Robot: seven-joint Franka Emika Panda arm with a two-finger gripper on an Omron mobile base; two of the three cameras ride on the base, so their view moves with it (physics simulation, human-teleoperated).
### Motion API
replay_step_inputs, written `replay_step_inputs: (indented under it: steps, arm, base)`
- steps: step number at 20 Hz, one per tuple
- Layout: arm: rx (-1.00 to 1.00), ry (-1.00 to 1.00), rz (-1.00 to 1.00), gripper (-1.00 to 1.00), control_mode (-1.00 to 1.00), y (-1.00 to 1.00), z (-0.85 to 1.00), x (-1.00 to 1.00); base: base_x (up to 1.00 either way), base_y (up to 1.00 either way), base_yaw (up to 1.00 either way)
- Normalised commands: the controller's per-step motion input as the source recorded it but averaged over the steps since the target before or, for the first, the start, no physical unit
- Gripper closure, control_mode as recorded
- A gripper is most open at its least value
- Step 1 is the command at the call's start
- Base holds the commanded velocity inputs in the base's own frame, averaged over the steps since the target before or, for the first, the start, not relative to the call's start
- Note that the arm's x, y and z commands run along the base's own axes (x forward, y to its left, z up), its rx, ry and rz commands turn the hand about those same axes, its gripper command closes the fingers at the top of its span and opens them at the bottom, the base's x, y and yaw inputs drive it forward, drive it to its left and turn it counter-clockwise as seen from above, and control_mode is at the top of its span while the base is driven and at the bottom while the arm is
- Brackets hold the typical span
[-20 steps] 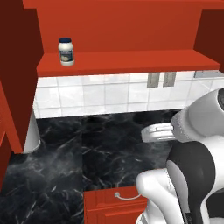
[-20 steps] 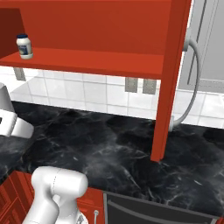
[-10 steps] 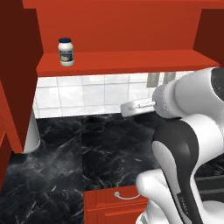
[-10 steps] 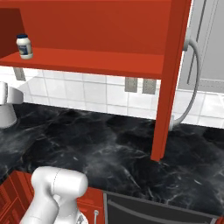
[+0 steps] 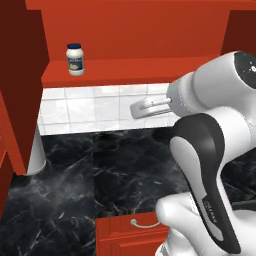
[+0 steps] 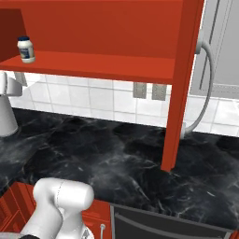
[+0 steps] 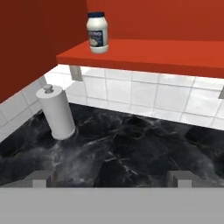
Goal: Take 2 condiments from the cabinet and move them on the counter near the stove.Make sure the condiments are lined up with each other, next to each other.
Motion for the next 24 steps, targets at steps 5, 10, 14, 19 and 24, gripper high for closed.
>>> replay_step_inputs:
  steps: [5, 10, 14, 19, 24]
  arm:
    - [0.00, -0.10, 0.00, -1.00, -1.00, 0.00, 0.11, 0.19]
    - [0.00, -0.19, 0.00, -1.00, -1.00, 0.06, 0.19, 0.11]
    - [0.00, -0.16, 0.02, -1.00, -1.00, 0.15, 0.22, 0.06]
    - [0.00, -0.08, 0.02, -1.00, -1.00, 0.02, 0.25, 0.01]
    - [0.03, -0.03, 0.06, -1.00, -1.00, 0.00, 0.13, 0.00]
  base:
    - [0.00, 0.00, 0.00]
    - [0.00, 0.00, 0.00]
    - [0.00, 0.00, 0.00]
    - [0.00, 0.00, 0.00]
    - [0.00, 0.00, 0.00]
